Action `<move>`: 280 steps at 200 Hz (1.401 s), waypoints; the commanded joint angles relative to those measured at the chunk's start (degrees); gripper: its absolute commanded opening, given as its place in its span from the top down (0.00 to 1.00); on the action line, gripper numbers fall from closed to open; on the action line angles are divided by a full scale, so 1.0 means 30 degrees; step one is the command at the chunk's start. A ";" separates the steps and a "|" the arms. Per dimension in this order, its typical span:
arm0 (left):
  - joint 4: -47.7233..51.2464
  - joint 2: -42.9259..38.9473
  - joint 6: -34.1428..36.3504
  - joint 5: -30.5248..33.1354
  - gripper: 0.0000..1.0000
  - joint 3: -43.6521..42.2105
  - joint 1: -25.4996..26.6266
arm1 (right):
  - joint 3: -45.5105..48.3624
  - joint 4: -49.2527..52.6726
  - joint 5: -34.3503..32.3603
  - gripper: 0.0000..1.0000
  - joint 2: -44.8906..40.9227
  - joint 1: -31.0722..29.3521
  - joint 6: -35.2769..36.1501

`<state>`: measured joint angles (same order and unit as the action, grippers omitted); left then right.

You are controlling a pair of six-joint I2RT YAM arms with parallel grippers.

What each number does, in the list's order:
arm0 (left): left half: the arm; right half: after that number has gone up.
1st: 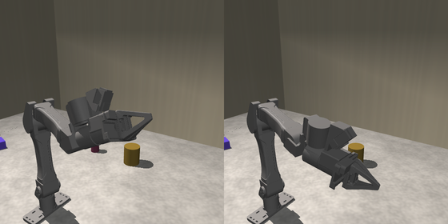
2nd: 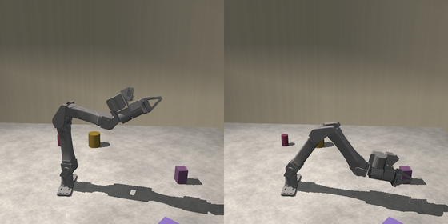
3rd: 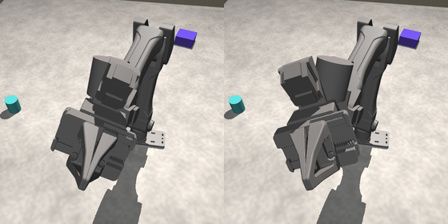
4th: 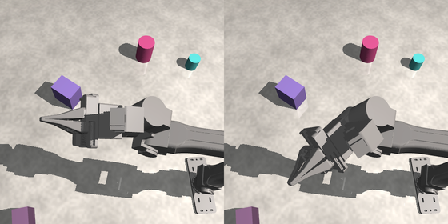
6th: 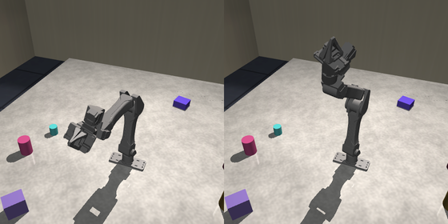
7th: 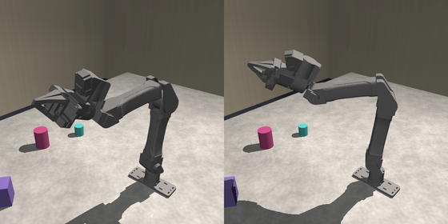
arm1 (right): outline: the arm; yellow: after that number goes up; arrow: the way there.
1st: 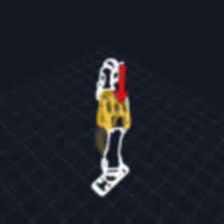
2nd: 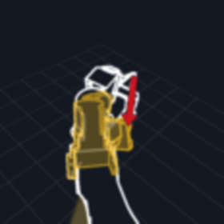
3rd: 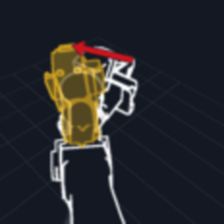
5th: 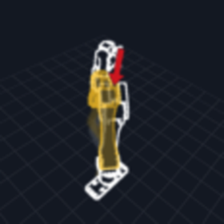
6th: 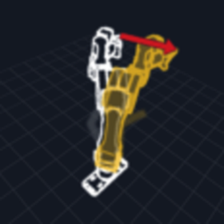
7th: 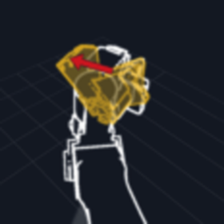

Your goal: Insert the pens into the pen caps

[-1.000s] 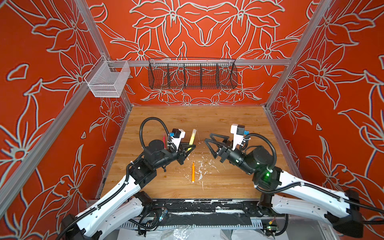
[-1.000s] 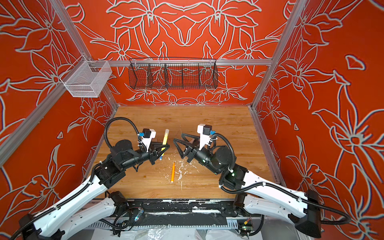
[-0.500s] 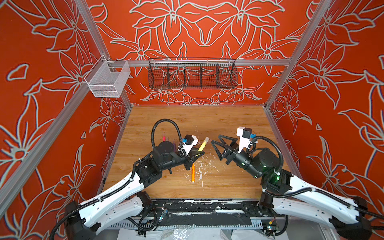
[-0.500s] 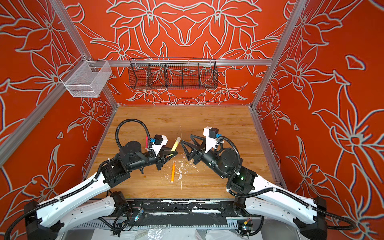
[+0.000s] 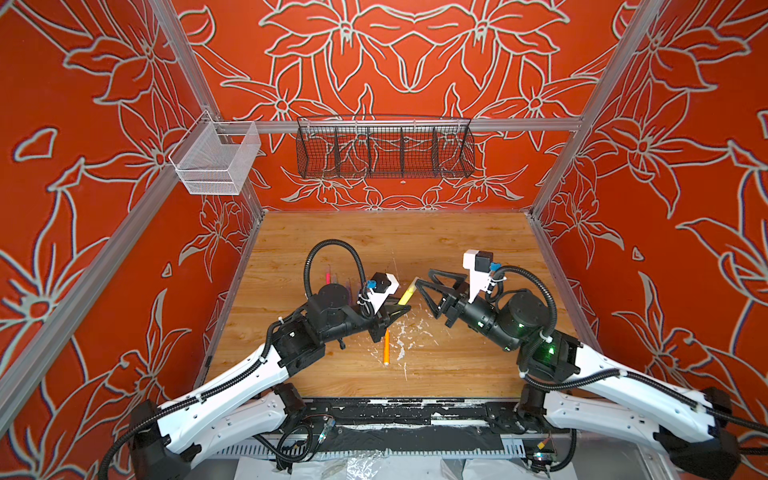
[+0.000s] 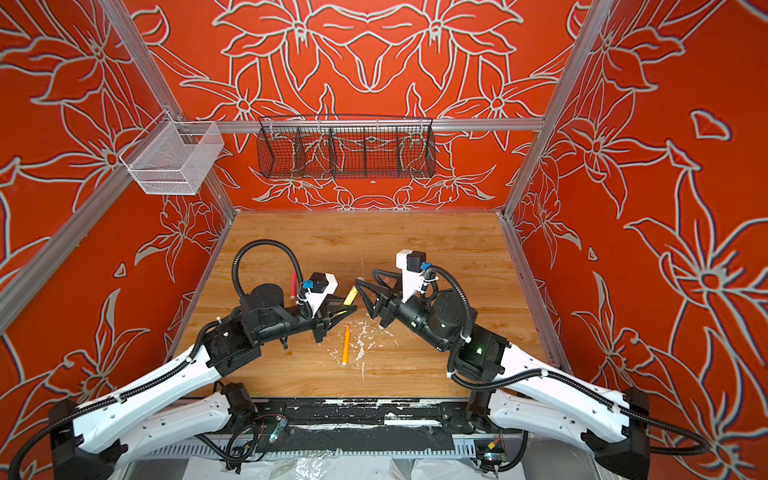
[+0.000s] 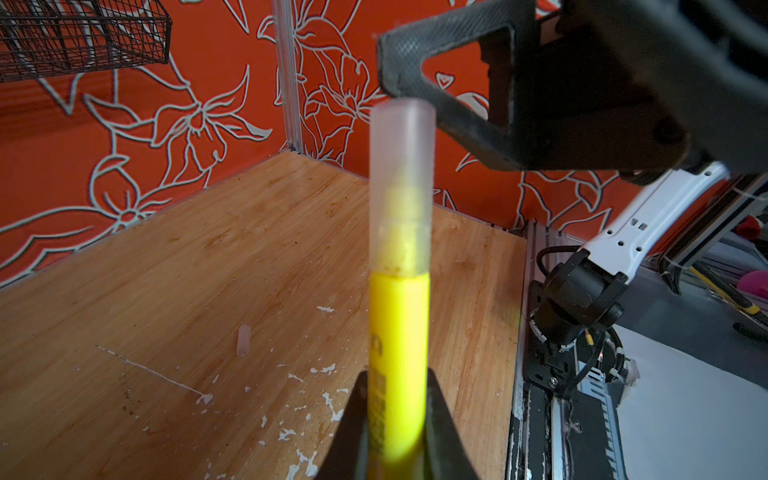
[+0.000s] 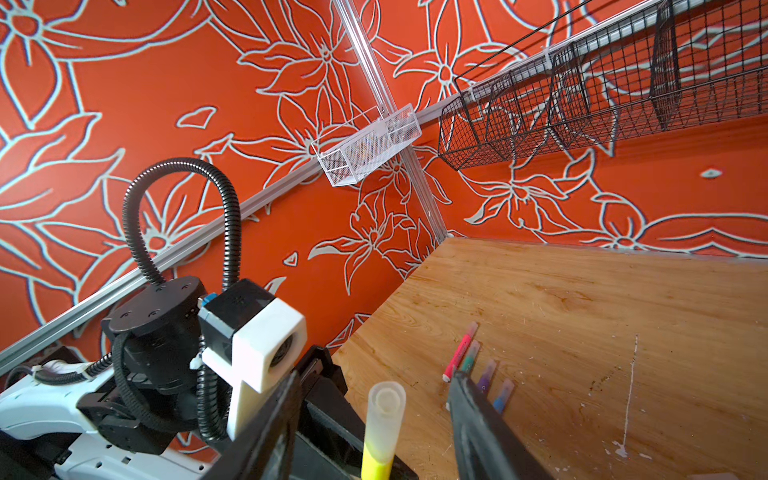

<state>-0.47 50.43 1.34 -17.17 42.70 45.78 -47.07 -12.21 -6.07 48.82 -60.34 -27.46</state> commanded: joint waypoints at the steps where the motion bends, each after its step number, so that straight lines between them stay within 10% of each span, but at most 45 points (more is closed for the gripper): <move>1: -0.0193 0.0030 0.0424 -0.0019 1.00 0.0416 0.0157 | -0.0778 -0.0091 0.0520 0.43 0.0185 -0.0073 -0.0014; 89: -0.0166 -0.0024 0.0548 -0.0027 1.00 0.0416 0.0385 | -0.1382 -0.0091 0.0058 0.53 0.1666 -0.0061 0.0014; 164: -0.0926 0.0050 0.0406 0.0455 1.00 0.0241 0.0451 | -0.0791 -0.0557 0.0939 0.97 0.1951 -0.0072 -0.0456; 280: -0.4805 0.3192 0.0599 0.2917 1.00 0.4537 0.0445 | 0.1600 -0.0144 0.1364 1.00 0.1296 -0.0074 -0.0990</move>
<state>-3.18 58.37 3.44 -13.39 49.60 48.07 -45.12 -20.01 -9.23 51.46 -58.67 -29.21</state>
